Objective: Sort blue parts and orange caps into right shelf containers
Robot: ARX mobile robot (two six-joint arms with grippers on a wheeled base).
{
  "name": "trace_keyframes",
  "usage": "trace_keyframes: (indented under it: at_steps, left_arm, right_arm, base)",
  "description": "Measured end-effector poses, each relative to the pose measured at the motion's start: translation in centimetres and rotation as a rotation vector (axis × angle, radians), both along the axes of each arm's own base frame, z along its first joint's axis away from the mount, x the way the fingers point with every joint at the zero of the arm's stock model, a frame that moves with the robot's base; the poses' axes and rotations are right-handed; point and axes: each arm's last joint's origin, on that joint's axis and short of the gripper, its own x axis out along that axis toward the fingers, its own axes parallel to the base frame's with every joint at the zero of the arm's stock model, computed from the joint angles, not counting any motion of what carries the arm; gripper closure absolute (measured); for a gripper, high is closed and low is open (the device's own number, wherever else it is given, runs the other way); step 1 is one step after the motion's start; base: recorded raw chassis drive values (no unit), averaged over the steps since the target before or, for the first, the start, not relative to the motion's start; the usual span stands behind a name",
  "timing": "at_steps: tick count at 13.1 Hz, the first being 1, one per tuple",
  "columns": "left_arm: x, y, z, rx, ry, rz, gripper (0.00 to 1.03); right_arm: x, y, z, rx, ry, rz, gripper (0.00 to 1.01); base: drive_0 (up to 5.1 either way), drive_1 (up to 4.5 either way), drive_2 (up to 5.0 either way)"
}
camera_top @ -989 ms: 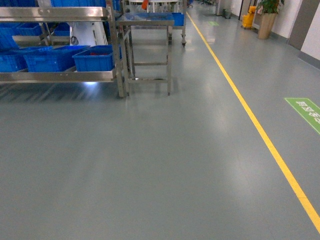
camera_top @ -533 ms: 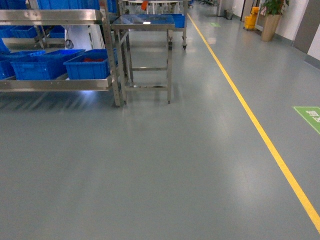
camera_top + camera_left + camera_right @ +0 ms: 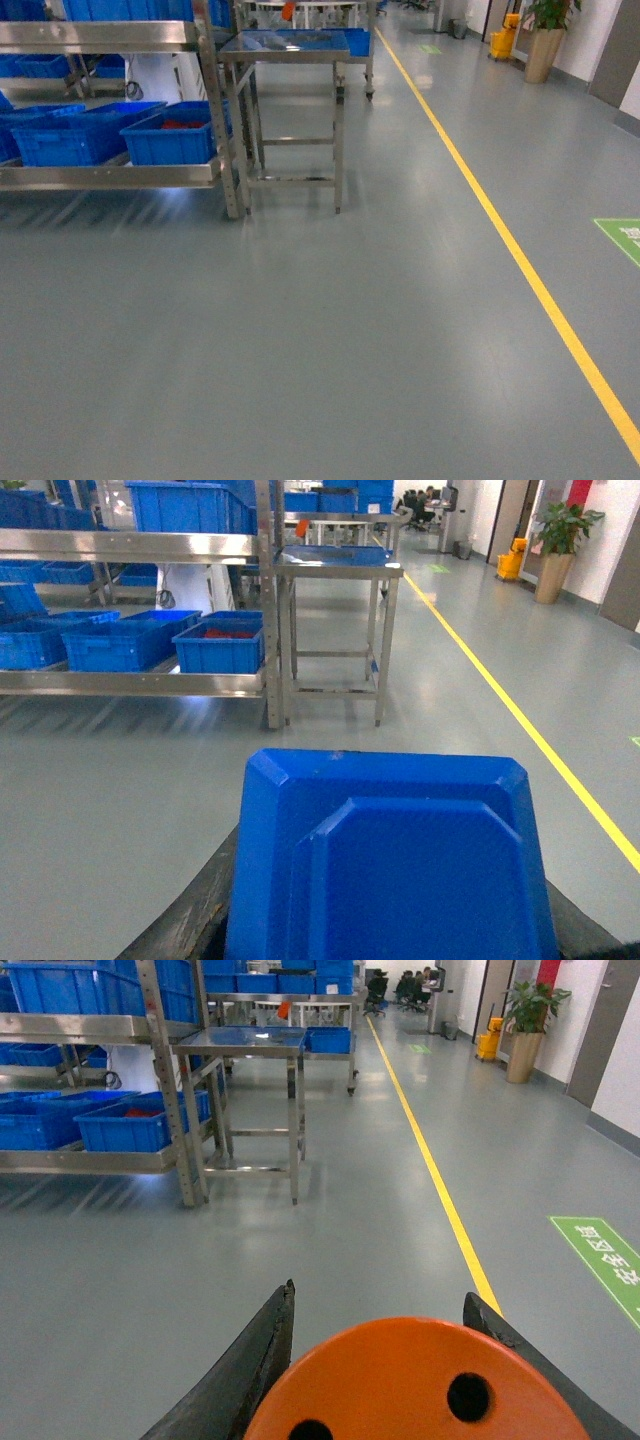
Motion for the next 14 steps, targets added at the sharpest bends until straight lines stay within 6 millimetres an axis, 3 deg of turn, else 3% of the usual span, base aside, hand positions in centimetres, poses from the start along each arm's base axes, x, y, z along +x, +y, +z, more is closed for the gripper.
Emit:
trace_keyframes:
  at_steps: [14]
  left_arm:
    - [0.0, 0.0, 0.0, 0.0, 0.0, 0.002, 0.59]
  right_arm:
    - [0.0, 0.0, 0.03, 0.0, -0.003, 0.0, 0.58]
  base:
    - [-0.1, 4.24, -4.4]
